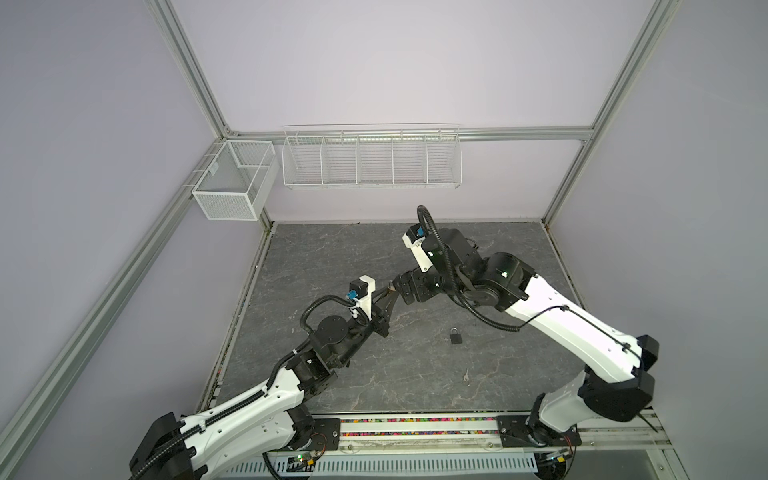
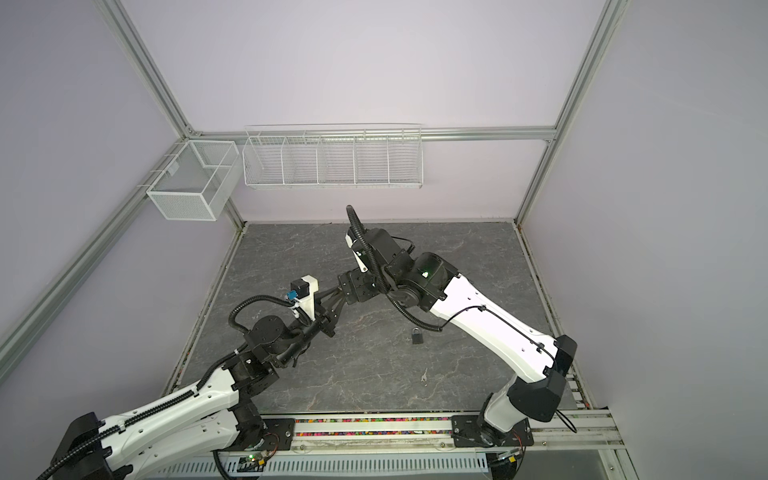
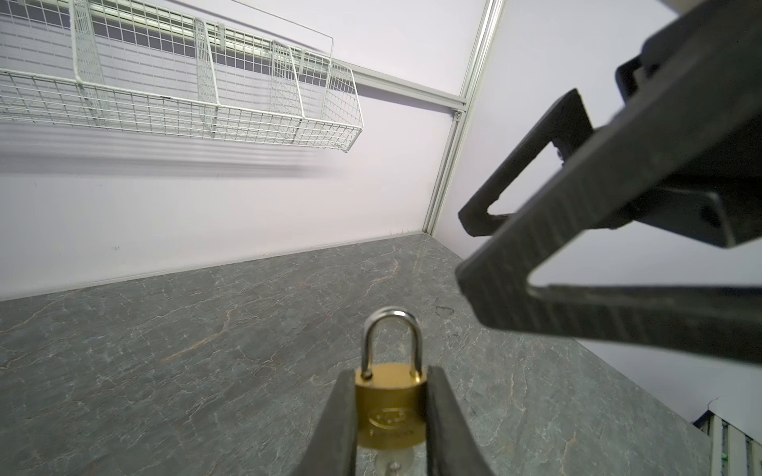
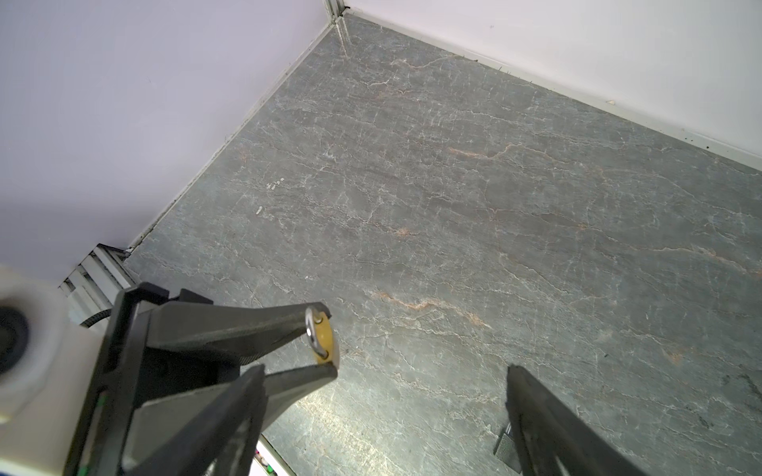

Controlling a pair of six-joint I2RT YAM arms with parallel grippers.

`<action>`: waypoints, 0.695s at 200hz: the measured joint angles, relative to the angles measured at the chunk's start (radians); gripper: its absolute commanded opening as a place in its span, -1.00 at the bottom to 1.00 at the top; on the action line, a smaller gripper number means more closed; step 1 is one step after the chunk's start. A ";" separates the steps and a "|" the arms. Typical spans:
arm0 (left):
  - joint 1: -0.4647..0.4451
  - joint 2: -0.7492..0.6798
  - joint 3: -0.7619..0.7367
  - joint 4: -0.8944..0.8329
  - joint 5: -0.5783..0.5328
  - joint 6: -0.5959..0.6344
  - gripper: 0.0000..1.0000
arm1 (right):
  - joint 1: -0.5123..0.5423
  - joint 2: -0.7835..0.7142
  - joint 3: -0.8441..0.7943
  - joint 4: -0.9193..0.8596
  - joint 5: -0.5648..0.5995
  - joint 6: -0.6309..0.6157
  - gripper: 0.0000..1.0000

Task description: Unlock with the key

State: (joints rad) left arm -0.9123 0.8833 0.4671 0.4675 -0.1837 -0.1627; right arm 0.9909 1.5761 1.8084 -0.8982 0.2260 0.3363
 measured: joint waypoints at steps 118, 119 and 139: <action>-0.021 0.064 -0.021 0.117 -0.048 0.067 -1.00 | 0.020 0.166 0.160 -0.097 0.181 0.012 0.87; -0.022 0.064 -0.021 0.119 -0.048 0.067 -1.00 | 0.020 0.167 0.161 -0.099 0.183 0.012 0.87; -0.024 0.066 -0.029 0.130 -0.055 0.071 -1.00 | 0.020 0.191 0.196 -0.126 0.219 0.015 0.87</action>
State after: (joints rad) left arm -0.9363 0.9489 0.4377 0.5976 -0.2390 -0.0914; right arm 1.0107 1.7672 2.0045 -1.0241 0.4454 0.3515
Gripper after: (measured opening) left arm 0.218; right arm 0.936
